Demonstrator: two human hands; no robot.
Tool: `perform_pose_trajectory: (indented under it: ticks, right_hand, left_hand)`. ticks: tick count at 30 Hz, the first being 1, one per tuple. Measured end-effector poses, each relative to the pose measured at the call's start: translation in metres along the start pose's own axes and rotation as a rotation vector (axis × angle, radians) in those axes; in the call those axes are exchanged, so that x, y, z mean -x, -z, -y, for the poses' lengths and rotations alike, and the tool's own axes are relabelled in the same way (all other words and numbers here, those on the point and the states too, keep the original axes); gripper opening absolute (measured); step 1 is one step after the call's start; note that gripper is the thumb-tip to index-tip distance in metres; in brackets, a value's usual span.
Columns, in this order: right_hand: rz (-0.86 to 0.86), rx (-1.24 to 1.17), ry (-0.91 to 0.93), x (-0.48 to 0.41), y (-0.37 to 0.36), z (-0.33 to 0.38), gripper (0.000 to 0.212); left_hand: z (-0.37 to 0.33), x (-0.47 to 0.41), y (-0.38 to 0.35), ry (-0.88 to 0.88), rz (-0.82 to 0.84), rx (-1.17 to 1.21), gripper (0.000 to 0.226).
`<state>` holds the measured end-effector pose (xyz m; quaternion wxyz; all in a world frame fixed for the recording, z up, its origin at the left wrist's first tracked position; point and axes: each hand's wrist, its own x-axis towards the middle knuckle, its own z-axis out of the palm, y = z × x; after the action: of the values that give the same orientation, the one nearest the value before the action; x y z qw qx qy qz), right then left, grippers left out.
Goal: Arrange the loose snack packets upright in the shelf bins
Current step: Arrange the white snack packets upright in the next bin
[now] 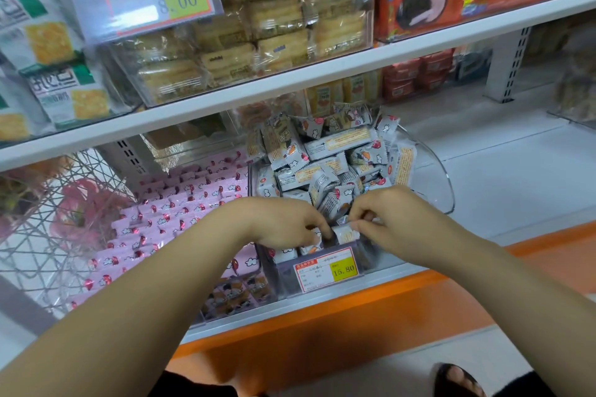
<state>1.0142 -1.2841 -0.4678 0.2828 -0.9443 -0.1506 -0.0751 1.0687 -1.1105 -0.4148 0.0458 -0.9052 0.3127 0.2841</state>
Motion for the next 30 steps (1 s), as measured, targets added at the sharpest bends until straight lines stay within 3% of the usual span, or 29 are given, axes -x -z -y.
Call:
perform_pose_trajectory:
  ticks: [4, 8, 13, 16, 18, 21, 25, 28, 30]
  right_hand:
    - [-0.244, -0.210, -0.098, 0.005, 0.009, -0.001, 0.011]
    - [-0.320, -0.533, -0.209, 0.008, 0.018, 0.004, 0.013]
    - [-0.252, -1.060, -0.249, 0.008, 0.028, 0.012, 0.016]
    - [-0.135, -1.239, -0.260, 0.011, 0.037, 0.012, 0.019]
    - [-0.061, -1.231, -0.211, 0.013, 0.040, 0.010, 0.019]
    - [-0.027, -0.960, -0.151, 0.017, 0.040, 0.008, 0.031]
    - [-0.047, -0.780, -0.109, 0.018, 0.042, 0.011, 0.026]
    - [-0.045, -0.706, -0.102, 0.020, 0.042, 0.011, 0.008]
    - [-0.044, -0.677, -0.103, 0.019, 0.039, 0.004, 0.014]
  left_hand:
    - [0.003, 0.002, 0.001, 0.009, -0.023, -0.083, 0.040]
    - [0.007, 0.001, -0.003, 0.019, -0.046, -0.103, 0.043]
    - [0.009, 0.000, -0.006, 0.001, -0.113, -0.102, 0.045]
    - [0.008, 0.001, -0.007, -0.004, -0.147, -0.119, 0.042]
    - [0.007, 0.004, -0.006, -0.016, -0.164, -0.128, 0.037]
    - [0.007, 0.008, -0.003, -0.026, -0.184, -0.116, 0.032]
    - [0.007, 0.012, -0.002, -0.039, -0.200, -0.039, 0.030]
    - [0.007, 0.015, -0.003, -0.050, -0.205, 0.006, 0.028]
    - [0.008, 0.016, -0.002, -0.050, -0.211, 0.043, 0.027]
